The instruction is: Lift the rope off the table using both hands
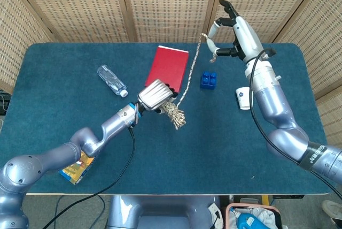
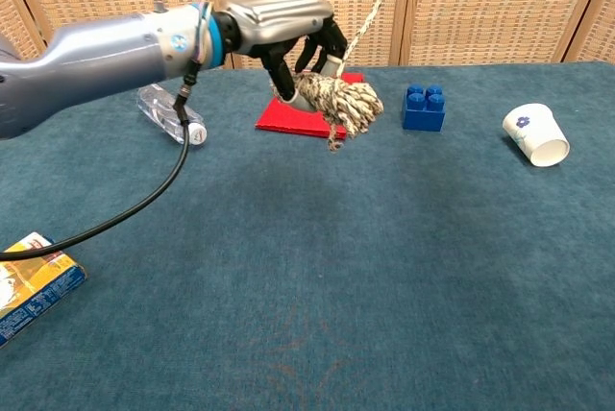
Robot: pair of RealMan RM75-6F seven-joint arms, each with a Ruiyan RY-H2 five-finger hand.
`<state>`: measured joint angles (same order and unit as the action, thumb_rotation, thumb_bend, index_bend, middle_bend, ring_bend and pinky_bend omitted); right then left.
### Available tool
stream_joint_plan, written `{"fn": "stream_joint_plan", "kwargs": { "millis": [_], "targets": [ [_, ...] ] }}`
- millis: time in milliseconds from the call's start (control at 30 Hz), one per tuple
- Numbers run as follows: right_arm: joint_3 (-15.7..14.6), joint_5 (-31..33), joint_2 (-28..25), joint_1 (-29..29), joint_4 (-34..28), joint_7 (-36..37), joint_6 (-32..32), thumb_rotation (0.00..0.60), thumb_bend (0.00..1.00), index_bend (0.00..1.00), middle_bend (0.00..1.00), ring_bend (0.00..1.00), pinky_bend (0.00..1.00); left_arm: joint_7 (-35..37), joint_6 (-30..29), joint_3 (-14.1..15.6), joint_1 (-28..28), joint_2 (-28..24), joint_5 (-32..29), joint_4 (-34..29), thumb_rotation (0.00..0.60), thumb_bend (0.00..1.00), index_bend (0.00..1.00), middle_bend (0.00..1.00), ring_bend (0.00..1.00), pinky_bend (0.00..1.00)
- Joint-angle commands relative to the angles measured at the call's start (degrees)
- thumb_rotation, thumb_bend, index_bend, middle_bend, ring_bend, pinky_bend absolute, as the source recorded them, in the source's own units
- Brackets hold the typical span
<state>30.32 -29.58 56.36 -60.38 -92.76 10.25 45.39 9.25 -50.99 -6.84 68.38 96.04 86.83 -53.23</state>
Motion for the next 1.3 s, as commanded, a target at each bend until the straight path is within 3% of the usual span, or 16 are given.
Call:
{"fn": "stream_joint_plan", "kwargs": {
  "millis": [33,267,600,933,1100,1300],
  "targets": [
    [-1.32,0.10,2.08,1.26,3.46,1.63,-2.25,0.600,0.43,0.70,0.00,0.00,0.00,9.10,-5.64,3.60,-1.59,-2.52,5.79,2.16,0.600,0.49,0.82,0.68,0.56,0.72],
    [-2.78,-2.34,5.66,2.97,8.84,4.09,-5.60,0.600,0.43,0.70,0.00,0.00,0.00,17.11,-11.14,4.20,-2.81,-3.18,8.07,4.62,0.600,0.49,0.82,0.68,0.56,0.72],
    [-4.68,-6.21,9.58,5.49,13.02,6.54,-8.53,0.600,0.43,0.71,0.00,0.00,0.00,20.80,-9.25,1.35,-2.35,-4.95,4.82,1.95,0.600,0.49,0.82,0.68,0.56,0.72],
    [-5.29,-10.25,11.75,7.90,13.23,8.92,-9.24,0.600,0.43,0.71,0.00,0.00,0.00,17.68,-5.14,-2.36,-1.13,-4.58,0.10,0.74,0.600,0.50,0.82,0.68,0.57,0.72],
    [-5.51,-14.12,13.61,10.95,11.95,12.13,-8.02,0.600,0.43,0.72,0.00,0.00,0.00,11.47,0.04,-6.88,0.34,-3.14,-6.91,-0.24,0.600,0.50,0.82,0.68,0.57,0.72],
    [-6.91,-19.76,13.63,13.77,9.06,13.03,-6.78,0.600,0.43,0.72,0.00,0.00,0.00,3.07,1.84,-10.63,1.25,-1.55,-12.94,-1.58,0.600,0.50,0.82,0.69,0.57,0.72]
  ]
}}
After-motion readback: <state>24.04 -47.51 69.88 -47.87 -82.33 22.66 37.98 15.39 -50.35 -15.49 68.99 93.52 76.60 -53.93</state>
